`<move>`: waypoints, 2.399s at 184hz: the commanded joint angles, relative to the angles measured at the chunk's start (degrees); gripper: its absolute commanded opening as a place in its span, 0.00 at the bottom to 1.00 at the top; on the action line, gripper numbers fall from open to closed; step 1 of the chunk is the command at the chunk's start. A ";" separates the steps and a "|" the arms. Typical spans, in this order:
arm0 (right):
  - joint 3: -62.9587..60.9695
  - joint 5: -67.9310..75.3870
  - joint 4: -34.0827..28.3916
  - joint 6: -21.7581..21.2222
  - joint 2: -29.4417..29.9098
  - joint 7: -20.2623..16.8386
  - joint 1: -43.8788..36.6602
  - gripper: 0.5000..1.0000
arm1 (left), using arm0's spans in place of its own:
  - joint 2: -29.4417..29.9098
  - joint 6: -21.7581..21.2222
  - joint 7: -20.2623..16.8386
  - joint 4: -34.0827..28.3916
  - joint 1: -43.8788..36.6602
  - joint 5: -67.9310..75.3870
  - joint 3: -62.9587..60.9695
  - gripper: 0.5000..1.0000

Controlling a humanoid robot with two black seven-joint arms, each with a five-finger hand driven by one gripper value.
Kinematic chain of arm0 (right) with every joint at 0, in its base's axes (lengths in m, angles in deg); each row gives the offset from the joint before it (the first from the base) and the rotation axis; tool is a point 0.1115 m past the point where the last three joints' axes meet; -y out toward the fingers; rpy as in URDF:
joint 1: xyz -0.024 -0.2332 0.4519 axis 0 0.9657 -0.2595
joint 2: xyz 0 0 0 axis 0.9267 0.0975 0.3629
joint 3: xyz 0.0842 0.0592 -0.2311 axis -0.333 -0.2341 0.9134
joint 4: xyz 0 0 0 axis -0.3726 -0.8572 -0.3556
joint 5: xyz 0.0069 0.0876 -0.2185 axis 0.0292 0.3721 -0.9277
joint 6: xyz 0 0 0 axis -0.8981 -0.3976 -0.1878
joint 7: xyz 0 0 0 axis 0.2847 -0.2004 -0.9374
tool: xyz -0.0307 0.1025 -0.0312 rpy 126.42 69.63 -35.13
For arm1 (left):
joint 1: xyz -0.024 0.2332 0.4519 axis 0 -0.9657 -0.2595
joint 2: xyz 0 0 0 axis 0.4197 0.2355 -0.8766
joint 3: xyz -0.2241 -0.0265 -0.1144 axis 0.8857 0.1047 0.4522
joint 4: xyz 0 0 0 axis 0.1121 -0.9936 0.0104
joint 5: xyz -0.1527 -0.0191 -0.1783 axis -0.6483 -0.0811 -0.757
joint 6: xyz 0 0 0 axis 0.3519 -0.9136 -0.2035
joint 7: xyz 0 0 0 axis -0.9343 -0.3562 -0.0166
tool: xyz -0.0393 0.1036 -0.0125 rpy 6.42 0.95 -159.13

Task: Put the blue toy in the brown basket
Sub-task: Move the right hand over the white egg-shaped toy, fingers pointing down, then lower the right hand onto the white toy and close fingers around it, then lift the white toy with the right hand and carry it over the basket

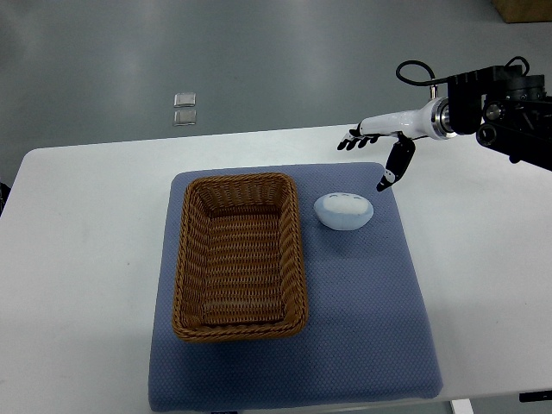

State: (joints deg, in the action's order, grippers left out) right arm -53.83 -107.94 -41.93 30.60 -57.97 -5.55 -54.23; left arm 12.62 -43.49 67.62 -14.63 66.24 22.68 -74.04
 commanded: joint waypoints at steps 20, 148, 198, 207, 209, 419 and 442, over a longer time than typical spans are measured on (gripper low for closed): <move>1.08 -0.58 -2.13 -1.30 1.90 -3.68 -1.05 0.81 | 0.00 0.00 -0.09 0.05 0.00 -0.01 0.01 1.00; 2.31 -4.88 -1.95 -0.51 7.35 -6.05 3.17 0.81 | 0.00 0.00 0.00 0.05 0.00 -0.01 0.01 1.00; 2.31 -6.20 -1.52 -0.42 8.05 -6.05 4.23 0.79 | 0.00 0.00 0.00 0.05 0.00 -0.01 0.01 1.00; 2.31 -6.29 -1.52 -0.42 8.40 -6.05 4.40 0.79 | 0.00 0.00 0.00 0.05 0.00 -0.01 0.01 1.00; 2.31 -6.29 -1.52 -0.42 8.49 -6.05 4.40 0.78 | 0.00 0.00 0.00 -0.04 0.00 -0.01 0.01 1.00; 1.17 -4.18 -1.25 -1.22 6.12 -5.70 -7.28 0.08 | 0.00 0.00 0.00 0.05 0.00 -0.01 0.01 1.00; -1.38 -4.10 -1.08 -0.42 8.49 -5.44 -8.78 0.09 | 0.00 0.00 0.00 0.05 0.00 -0.01 0.01 1.00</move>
State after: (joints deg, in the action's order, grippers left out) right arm -52.84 -112.11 -43.17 29.57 -51.60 -11.19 -61.81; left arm 12.62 -43.49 67.61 -14.59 66.24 22.67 -74.04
